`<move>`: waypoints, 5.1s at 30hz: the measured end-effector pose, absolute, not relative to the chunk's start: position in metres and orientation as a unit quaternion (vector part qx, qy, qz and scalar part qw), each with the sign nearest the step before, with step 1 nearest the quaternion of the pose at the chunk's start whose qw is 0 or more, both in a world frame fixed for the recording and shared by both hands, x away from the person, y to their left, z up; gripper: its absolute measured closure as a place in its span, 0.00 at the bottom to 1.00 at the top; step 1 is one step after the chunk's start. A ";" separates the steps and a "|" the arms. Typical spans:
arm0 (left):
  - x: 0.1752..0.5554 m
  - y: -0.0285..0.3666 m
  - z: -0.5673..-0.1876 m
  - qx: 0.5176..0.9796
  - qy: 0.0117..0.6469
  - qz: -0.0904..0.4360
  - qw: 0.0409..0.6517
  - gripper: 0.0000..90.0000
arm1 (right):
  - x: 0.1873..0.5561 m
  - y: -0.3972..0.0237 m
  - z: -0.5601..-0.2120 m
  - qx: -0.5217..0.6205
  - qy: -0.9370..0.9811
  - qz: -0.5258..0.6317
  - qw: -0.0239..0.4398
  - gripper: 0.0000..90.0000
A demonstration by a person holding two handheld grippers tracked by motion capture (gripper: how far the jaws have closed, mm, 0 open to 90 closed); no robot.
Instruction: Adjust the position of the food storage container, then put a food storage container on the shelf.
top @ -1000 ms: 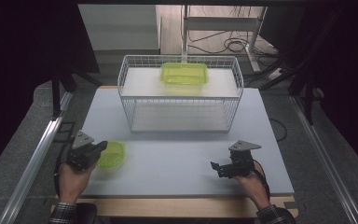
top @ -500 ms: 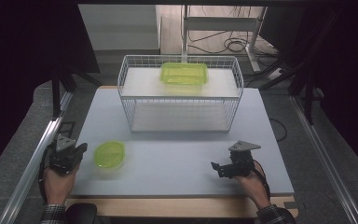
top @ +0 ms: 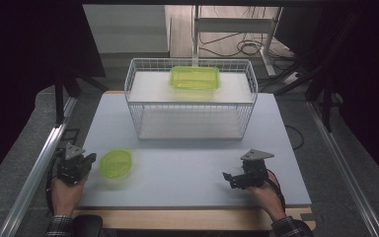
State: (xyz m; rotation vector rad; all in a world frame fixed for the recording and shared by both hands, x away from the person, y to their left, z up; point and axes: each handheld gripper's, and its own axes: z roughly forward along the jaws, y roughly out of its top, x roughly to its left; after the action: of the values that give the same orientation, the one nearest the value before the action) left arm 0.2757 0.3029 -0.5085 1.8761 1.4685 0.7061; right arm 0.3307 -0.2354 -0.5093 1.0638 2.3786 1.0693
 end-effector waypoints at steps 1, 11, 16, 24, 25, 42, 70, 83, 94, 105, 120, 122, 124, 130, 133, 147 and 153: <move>0.276 0.302 -0.509 0.716 0.558 0.268 0.322 1.00 | 0.331 -0.235 -0.509 0.373 0.834 0.374 0.162 0.01; 0.282 0.286 -0.510 0.727 0.551 0.260 0.318 1.00 | 0.331 -0.235 -0.510 0.370 0.836 0.371 0.162 0.01; 0.283 0.277 -0.510 0.730 0.546 0.252 0.325 1.00 | 0.331 -0.234 -0.511 0.369 0.838 0.368 0.162 0.01; 0.285 0.254 -0.509 0.741 0.531 0.238 0.335 1.00 | 0.331 -0.234 -0.511 0.370 0.838 0.367 0.162 0.01; 0.285 0.250 -0.508 0.744 0.528 0.235 0.337 1.00 | 0.331 -0.234 -0.511 0.370 0.838 0.368 0.162 0.01; 0.275 0.234 -0.515 0.781 0.503 0.202 0.309 1.00 | 0.330 -0.234 -0.511 0.370 0.839 0.365 0.162 0.01; 0.277 0.168 -0.523 0.844 0.403 0.113 0.336 1.00 | 0.329 -0.229 -0.513 0.363 0.844 0.363 0.156 0.01; 0.279 0.126 -0.522 0.863 0.355 0.089 0.349 1.00 | 0.328 -0.227 -0.513 0.361 0.844 0.369 0.148 0.01; 0.271 0.137 -0.519 0.854 0.366 0.120 0.349 0.80 | 0.328 -0.227 -0.511 0.357 0.842 0.378 0.143 0.02; 0.257 0.156 -0.515 0.837 0.380 0.161 0.359 0.15 | 0.325 -0.226 -0.505 0.345 0.840 0.399 0.130 0.02; 0.247 0.166 -0.521 0.843 0.368 0.168 0.354 0.00 | 0.327 -0.221 -0.505 0.350 0.838 0.404 0.109 0.01; 0.246 0.167 -0.521 0.842 0.367 0.171 0.357 0.00 | 0.328 -0.217 -0.504 0.346 0.840 0.405 0.100 0.02; 0.246 0.169 -0.522 0.842 0.367 0.175 0.355 0.00 | 0.329 -0.213 -0.502 0.344 0.841 0.406 0.093 0.02; 0.246 0.169 -0.524 0.847 0.365 0.181 0.341 0.00 | 0.336 -0.202 -0.495 0.354 0.832 0.423 0.058 0.02; 0.246 0.168 -0.525 0.849 0.365 0.182 0.336 0.00 | 0.340 -0.197 -0.491 0.363 0.827 0.429 0.033 0.02; 0.246 0.166 -0.527 0.856 0.358 0.186 0.323 0.00 | 0.365 -0.167 -0.483 0.368 0.825 0.426 -0.052 0.35; 0.246 0.165 -0.528 0.860 0.353 0.187 0.318 0.00 | 0.376 -0.156 -0.489 0.377 0.818 0.421 -0.104 0.51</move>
State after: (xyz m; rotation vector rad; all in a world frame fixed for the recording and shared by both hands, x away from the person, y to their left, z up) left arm 0.2457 0.1653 -0.5281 2.2619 0.9301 0.4919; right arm 0.3756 -0.1558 -0.4894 1.2688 2.7568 1.4184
